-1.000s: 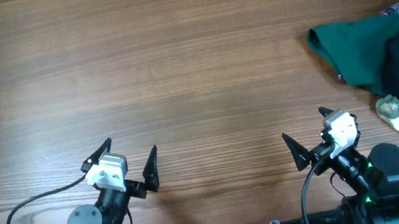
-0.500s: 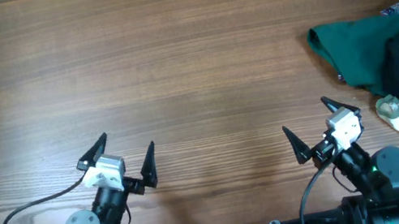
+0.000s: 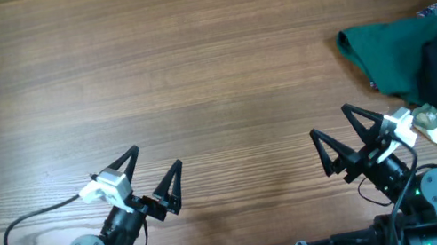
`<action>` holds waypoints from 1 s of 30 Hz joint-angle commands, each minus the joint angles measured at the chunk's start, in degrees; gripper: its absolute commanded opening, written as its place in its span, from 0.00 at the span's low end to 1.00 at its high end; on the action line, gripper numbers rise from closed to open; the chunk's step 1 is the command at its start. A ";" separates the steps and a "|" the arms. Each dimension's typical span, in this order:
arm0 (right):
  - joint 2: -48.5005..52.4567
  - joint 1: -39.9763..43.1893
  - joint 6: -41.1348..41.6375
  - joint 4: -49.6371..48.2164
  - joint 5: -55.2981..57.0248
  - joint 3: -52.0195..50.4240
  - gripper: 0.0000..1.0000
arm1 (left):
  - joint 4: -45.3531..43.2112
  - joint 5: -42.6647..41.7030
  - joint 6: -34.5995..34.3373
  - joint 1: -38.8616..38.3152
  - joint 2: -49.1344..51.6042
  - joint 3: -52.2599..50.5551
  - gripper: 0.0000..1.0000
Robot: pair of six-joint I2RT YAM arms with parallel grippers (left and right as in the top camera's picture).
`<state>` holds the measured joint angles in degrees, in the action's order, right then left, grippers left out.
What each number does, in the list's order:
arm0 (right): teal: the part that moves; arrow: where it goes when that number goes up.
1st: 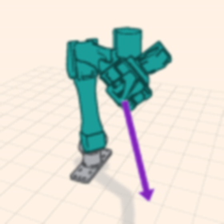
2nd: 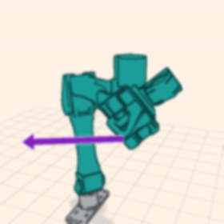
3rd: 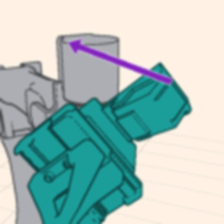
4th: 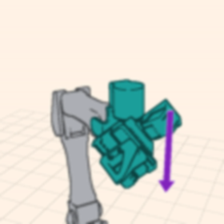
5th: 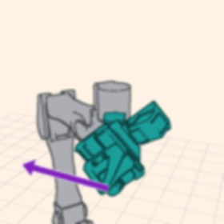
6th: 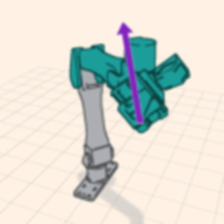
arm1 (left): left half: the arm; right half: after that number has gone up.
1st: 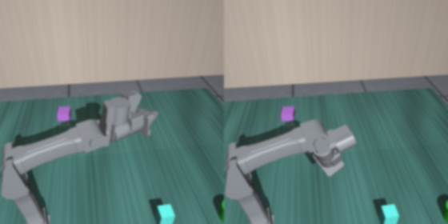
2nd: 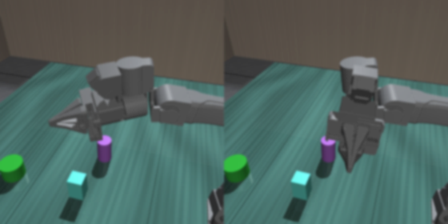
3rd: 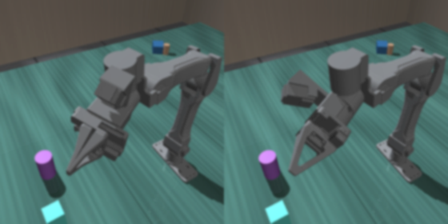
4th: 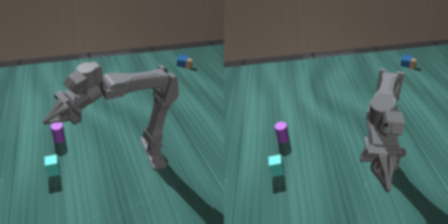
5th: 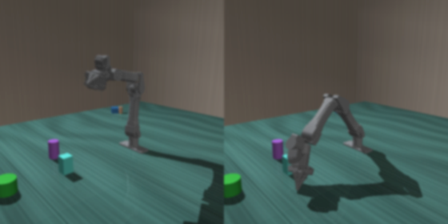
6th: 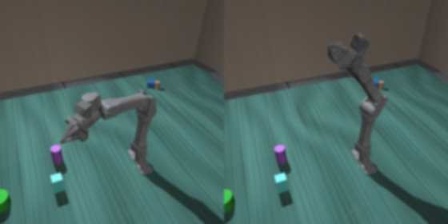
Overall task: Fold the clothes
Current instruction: 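Reach the right gripper into the clothes pile and grasp the black shirt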
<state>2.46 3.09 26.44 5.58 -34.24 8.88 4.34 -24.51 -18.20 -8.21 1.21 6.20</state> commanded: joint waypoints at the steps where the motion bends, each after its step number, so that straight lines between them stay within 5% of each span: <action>1: 7.13 -0.07 6.54 -0.44 1.68 6.43 1.00 | 1.86 -0.22 -8.17 0.07 3.72 9.09 1.00; 7: 33.22 -0.07 5.62 7.98 1.64 24.83 1.00 | 10.56 3.80 -7.50 0.07 23.28 28.41 1.00; 10: 48.78 -0.07 -1.16 18.01 0.98 38.86 1.00 | 23.91 3.78 -1.55 0.07 38.82 44.61 1.00; 14: 65.07 0.31 -21.66 30.38 -8.33 58.95 1.00 | 43.50 3.78 10.34 0.07 56.37 65.79 1.00; 18: 72.72 0.37 -19.52 34.53 -14.97 65.24 0.99 | 49.35 -0.85 8.35 0.07 66.66 76.06 1.00; 21: 73.85 1.51 -13.14 35.67 -5.70 65.31 0.91 | 49.20 -2.95 8.31 0.07 68.76 76.04 1.00; 27: 73.85 14.32 -0.02 51.08 29.42 73.81 0.91 | 49.92 2.14 8.35 0.07 69.20 76.04 1.00; 30: 75.06 22.62 1.25 52.70 35.60 76.78 0.89 | 50.97 3.45 8.33 0.07 69.26 76.04 1.00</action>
<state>76.34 19.81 23.49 57.78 -12.29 82.17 54.50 -23.31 -10.98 -8.21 70.61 81.32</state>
